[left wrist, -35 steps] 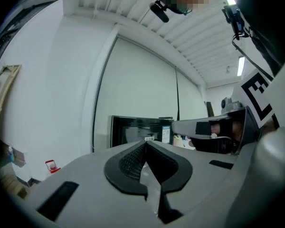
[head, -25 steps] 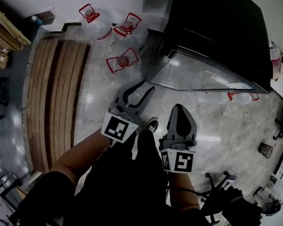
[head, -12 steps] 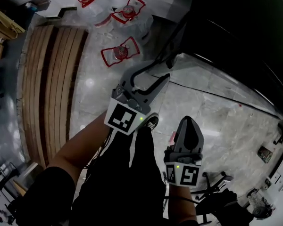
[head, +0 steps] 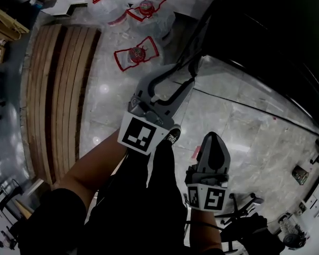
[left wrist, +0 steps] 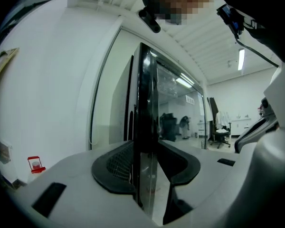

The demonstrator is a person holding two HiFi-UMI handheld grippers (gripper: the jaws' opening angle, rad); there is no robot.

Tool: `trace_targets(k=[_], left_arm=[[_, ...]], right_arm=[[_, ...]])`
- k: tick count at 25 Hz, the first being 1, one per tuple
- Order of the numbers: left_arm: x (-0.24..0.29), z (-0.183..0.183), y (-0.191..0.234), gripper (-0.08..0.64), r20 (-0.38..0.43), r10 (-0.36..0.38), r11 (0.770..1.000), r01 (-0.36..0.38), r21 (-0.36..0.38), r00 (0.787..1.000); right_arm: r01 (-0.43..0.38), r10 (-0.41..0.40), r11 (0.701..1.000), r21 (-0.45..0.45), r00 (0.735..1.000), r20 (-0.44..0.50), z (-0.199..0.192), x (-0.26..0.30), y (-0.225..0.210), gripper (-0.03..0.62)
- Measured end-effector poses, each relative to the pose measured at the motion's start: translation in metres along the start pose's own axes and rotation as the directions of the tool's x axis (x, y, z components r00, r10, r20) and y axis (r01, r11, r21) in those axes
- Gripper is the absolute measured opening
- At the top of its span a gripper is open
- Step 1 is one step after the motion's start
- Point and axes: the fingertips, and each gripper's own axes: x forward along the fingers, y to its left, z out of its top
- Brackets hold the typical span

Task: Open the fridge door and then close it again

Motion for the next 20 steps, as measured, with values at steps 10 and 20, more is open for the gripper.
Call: trace_targets(k=[10, 20], left_arm=[[-0.049, -0.004, -0.038, 0.130, -0.030, 0.035, 0.999, -0.036, -0.022, 0.999], [-0.111, -0.005, -0.100, 0.101, -0.103, 0.069, 0.996, -0.074, -0.046, 0.992]], right_arm=[[0.017, -0.015, 1.000, -0.018, 0.997, 0.071, 0.008, -0.018, -0.009, 0.015], [0.032, -0.025, 0.998, -0.054, 0.992, 0.127, 0.015, -0.063, -0.004, 0.015]])
